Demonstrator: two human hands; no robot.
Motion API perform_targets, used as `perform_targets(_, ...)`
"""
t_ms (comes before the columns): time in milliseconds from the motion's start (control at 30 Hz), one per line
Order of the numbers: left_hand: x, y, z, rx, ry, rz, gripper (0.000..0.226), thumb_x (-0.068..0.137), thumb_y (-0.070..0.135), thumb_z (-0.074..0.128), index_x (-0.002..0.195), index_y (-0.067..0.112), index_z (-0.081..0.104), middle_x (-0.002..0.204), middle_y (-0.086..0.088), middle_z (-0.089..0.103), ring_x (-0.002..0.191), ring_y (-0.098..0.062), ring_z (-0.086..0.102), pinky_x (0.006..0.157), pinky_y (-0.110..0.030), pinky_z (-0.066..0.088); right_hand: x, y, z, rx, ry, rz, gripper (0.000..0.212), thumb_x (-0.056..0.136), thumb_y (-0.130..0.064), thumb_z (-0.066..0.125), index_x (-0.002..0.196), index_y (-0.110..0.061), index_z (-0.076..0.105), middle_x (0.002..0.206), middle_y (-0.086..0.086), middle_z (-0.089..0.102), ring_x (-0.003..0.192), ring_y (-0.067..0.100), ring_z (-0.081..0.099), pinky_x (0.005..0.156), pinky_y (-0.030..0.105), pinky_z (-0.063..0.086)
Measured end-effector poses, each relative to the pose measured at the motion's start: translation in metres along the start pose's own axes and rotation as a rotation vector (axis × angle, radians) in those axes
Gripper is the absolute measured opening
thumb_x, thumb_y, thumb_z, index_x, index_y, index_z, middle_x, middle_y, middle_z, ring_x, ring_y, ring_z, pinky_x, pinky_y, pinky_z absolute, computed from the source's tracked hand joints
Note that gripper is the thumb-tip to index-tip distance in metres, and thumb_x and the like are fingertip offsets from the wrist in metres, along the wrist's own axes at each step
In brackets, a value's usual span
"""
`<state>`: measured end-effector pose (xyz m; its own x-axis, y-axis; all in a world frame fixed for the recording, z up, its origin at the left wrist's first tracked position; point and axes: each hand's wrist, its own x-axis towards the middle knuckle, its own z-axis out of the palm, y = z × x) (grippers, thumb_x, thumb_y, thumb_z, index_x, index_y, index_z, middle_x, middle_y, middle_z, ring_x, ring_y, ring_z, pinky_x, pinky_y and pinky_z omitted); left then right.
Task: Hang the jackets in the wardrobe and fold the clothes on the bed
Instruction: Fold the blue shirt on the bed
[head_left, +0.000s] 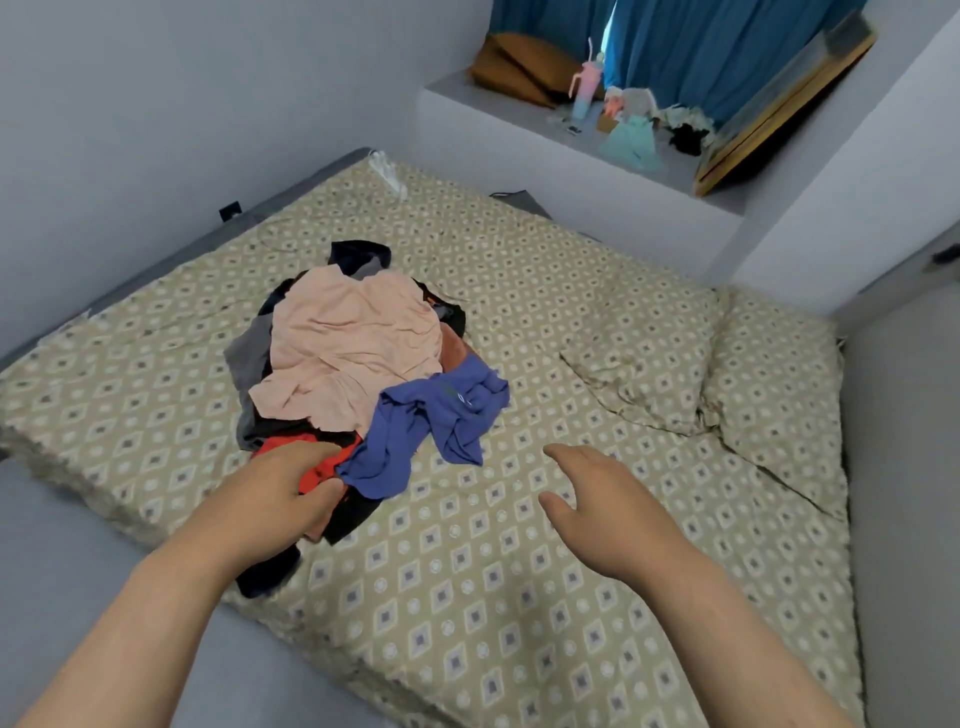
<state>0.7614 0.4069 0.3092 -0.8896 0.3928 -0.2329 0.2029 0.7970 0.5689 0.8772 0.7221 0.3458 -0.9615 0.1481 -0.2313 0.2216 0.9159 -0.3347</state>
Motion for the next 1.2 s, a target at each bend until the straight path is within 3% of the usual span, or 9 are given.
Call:
perform_targets(100,0.03,-0.014,-0.001,-0.075,0.004,-0.044,0.041,0.095,0.022,0.062,0.136,0.02,0.058,0.135,0.001,0.059,0.112,-0.008,0.051,0.086,-0.024,0.036,0.046,-0.006,-0.006,-0.037,-0.03,-0.005,0.055,0.099,-0.038,0.05,0.151,-0.024,0.035,0.148,-0.001,0.046,0.134,0.021,0.043,0.106,0.036,0.04)
perform_targets(200,0.048,-0.039,0.0,-0.133,0.046,-0.123,0.043,0.096,0.025,0.061,0.139,0.021,0.056,0.142,0.001,0.055,0.126,-0.015,0.05,0.092,-0.023,0.034,0.087,-0.016,-0.006,-0.058,-0.061,-0.035,0.049,0.098,-0.035,0.051,0.145,-0.022,0.042,0.142,0.002,0.051,0.129,0.023,0.047,0.101,0.036,0.043)
perform_targets(433,0.073,-0.099,0.024,-0.305,0.156,-0.317,0.042,0.095,0.026,0.063,0.135,0.018,0.059,0.142,-0.006,0.056,0.13,-0.025,0.05,0.1,-0.036,0.037,0.176,-0.026,0.027,-0.076,-0.182,-0.113,0.036,0.097,-0.029,0.054,0.128,-0.011,0.053,0.128,0.01,0.059,0.115,0.028,0.055,0.094,0.043,0.047)
perform_targets(600,0.103,-0.131,0.063,-0.348,0.251,-0.362,0.041,0.095,0.029,0.062,0.135,0.022,0.059,0.14,-0.005,0.057,0.125,-0.026,0.053,0.093,-0.034,0.039,0.239,-0.011,0.07,-0.093,-0.219,-0.178,0.042,0.097,-0.028,0.053,0.138,-0.018,0.05,0.136,0.003,0.056,0.121,0.026,0.055,0.093,0.036,0.046)
perform_targets(733,0.153,-0.147,0.119,-0.36,0.288,-0.366,0.041,0.095,0.03,0.062,0.135,0.018,0.06,0.138,-0.002,0.059,0.123,-0.023,0.054,0.094,-0.033,0.039,0.289,0.026,0.121,-0.119,-0.245,-0.181,0.035,0.097,-0.028,0.053,0.124,-0.005,0.054,0.123,0.013,0.059,0.112,0.034,0.056,0.093,0.047,0.048)
perform_targets(867,0.213,-0.155,0.214,-0.443,0.308,-0.361,0.035,0.093,0.023,0.065,0.128,0.022,0.062,0.113,0.021,0.062,0.107,-0.013,0.057,0.084,-0.022,0.04,0.348,0.08,0.192,-0.093,-0.287,-0.243,0.026,0.095,-0.023,0.055,0.115,-0.007,0.055,0.115,0.009,0.06,0.102,0.029,0.057,0.085,0.045,0.049)
perform_targets(933,0.241,-0.164,0.263,-0.467,0.314,-0.358,0.045,0.09,0.018,0.067,0.134,0.019,0.057,0.12,0.019,0.057,0.112,-0.007,0.052,0.09,-0.021,0.038,0.377,0.104,0.227,-0.036,-0.313,-0.267,0.021,0.095,-0.022,0.056,0.114,-0.012,0.056,0.112,0.003,0.059,0.098,0.022,0.056,0.083,0.043,0.048)
perform_targets(1067,0.277,-0.186,0.333,-0.523,0.337,-0.429,0.073,0.091,0.022,0.068,0.154,0.023,0.031,0.141,0.021,0.034,0.132,0.0,0.033,0.107,-0.024,0.028,0.426,0.127,0.287,0.0,-0.31,-0.352,0.041,0.096,-0.031,0.057,0.133,-0.018,0.043,0.121,-0.006,0.043,0.099,0.012,0.044,0.084,0.032,0.04)
perform_targets(1200,0.295,-0.197,0.361,-0.475,0.389,-0.403,0.081,0.092,0.028,0.068,0.157,0.027,0.021,0.154,0.021,0.027,0.139,-0.001,0.029,0.11,-0.027,0.031,0.455,0.141,0.311,-0.057,-0.197,-0.384,0.074,0.092,-0.051,0.057,0.153,-0.026,0.024,0.149,-0.004,0.036,0.127,0.018,0.046,0.089,0.04,0.049)
